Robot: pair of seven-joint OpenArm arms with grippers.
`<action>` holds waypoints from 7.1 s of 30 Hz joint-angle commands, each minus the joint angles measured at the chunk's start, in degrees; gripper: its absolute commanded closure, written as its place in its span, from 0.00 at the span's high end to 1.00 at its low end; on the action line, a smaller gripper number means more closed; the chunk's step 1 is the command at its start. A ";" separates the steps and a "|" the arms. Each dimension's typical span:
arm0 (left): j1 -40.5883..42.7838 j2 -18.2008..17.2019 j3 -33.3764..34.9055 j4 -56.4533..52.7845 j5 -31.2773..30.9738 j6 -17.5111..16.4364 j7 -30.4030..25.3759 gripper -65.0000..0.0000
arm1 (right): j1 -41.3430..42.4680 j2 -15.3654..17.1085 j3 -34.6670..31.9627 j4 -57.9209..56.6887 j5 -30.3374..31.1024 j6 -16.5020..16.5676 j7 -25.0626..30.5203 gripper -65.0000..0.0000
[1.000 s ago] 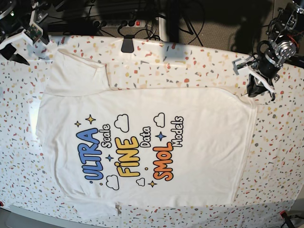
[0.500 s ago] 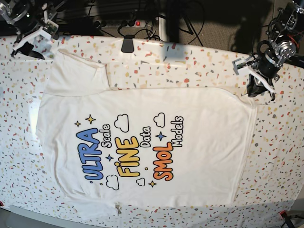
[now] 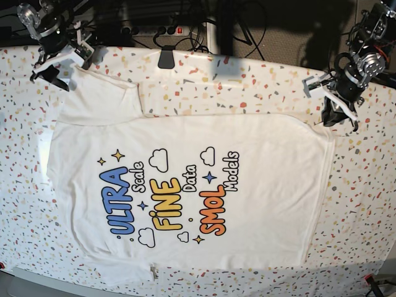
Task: Fold the T-shirt properly
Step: 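Lower both open grippers to the shirt edge nearest the arms, then close both grippers on the shirt edge, then lift the gripped edge with both grippers and pull it over the shirt, then hold with the left gripper while the right gripper carries its corner across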
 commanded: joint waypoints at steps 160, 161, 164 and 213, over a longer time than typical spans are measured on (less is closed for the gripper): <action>-20.26 2.58 0.04 8.02 -22.56 -12.31 19.41 0.00 | 28.52 -1.77 0.31 3.37 29.62 -3.69 -21.57 0.00; -20.65 2.95 0.04 8.02 -22.82 -12.31 19.50 0.00 | 29.33 -1.97 0.31 2.69 30.16 -3.67 -21.55 0.00; -21.77 4.11 0.04 7.80 -23.37 -12.28 19.63 0.00 | 31.95 -2.67 0.31 0.07 30.08 -3.69 -21.59 0.00; -39.71 16.15 0.04 -21.27 -28.28 -12.11 14.86 0.00 | 55.25 4.87 -10.47 -17.38 36.76 20.75 -29.94 0.36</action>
